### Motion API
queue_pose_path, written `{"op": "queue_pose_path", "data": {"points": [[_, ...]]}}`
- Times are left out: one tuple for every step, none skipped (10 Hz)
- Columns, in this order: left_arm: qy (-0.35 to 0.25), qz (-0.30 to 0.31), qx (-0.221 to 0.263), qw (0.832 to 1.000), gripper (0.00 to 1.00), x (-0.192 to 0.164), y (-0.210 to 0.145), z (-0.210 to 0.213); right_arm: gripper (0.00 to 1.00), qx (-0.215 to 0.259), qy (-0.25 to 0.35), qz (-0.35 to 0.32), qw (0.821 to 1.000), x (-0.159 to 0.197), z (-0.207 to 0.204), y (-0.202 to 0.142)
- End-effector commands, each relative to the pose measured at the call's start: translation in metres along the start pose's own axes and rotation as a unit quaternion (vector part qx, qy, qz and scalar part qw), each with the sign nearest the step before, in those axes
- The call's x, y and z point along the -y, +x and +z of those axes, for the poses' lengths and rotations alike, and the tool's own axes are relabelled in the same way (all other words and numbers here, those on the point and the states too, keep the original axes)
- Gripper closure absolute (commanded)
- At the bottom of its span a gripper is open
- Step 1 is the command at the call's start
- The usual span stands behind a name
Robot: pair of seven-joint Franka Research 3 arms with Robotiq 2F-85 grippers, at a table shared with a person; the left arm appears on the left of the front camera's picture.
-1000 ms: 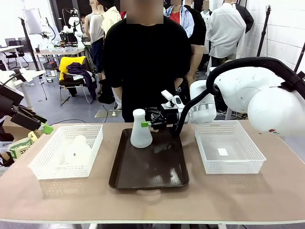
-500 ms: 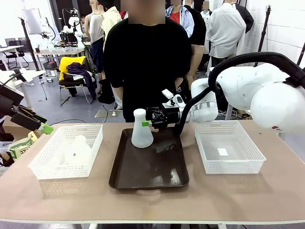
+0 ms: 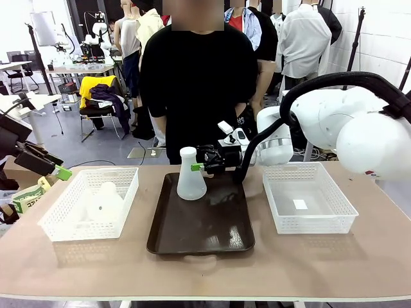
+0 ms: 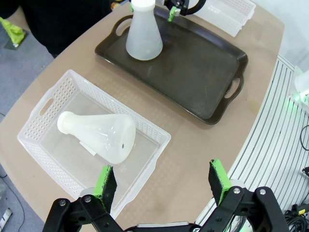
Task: Prepare the laboratory tools.
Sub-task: Pick up the Big flask that the person points to.
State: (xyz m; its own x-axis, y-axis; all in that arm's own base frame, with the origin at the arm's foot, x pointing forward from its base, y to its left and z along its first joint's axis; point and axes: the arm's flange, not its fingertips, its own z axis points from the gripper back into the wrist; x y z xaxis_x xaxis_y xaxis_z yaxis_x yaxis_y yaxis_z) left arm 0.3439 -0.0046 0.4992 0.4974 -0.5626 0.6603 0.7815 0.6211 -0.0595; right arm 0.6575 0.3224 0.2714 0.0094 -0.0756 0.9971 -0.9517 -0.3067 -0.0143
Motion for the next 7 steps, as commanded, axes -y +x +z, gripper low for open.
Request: {"op": "queue_pose_path", "data": {"points": [[-0.002, -0.003, 0.0, 1.0, 0.0, -0.001, -0.002, 0.0, 0.0, 0.0, 0.0, 0.0, 1.0, 0.0, 0.0, 0.0], [-0.002, -0.003, 0.0, 1.0, 0.0, -0.001, -0.002, 0.0, 0.0, -0.038, 0.0, 0.002, 0.999, -0.004, -0.002, 0.013], [-0.002, -0.003, 0.0, 1.0, 0.0, -0.001, -0.002, 0.0, 0.0, -0.066, -0.013, -0.001, 0.998, -0.009, 0.002, 0.026], [-0.002, -0.003, 0.0, 1.0, 0.0, -0.001, -0.002, 0.0, 0.0, -0.083, -0.02, -0.011, 0.996, -0.012, 0.008, 0.037], [-0.002, -0.003, 0.0, 1.0, 0.0, -0.001, -0.002, 0.0, 0.0, -0.094, -0.028, -0.023, 0.995, -0.014, 0.016, 0.046], [-0.002, -0.003, 0.0, 1.0, 0.0, -0.001, -0.002, 0.0, 0.0, -0.108, -0.039, -0.04, 0.993, -0.018, 0.024, 0.051], [-0.002, -0.003, 0.0, 1.0, 0.0, -0.001, -0.002, 0.0, 0.0, -0.127, -0.054, -0.063, 0.988, -0.024, 0.032, 0.055]]}}
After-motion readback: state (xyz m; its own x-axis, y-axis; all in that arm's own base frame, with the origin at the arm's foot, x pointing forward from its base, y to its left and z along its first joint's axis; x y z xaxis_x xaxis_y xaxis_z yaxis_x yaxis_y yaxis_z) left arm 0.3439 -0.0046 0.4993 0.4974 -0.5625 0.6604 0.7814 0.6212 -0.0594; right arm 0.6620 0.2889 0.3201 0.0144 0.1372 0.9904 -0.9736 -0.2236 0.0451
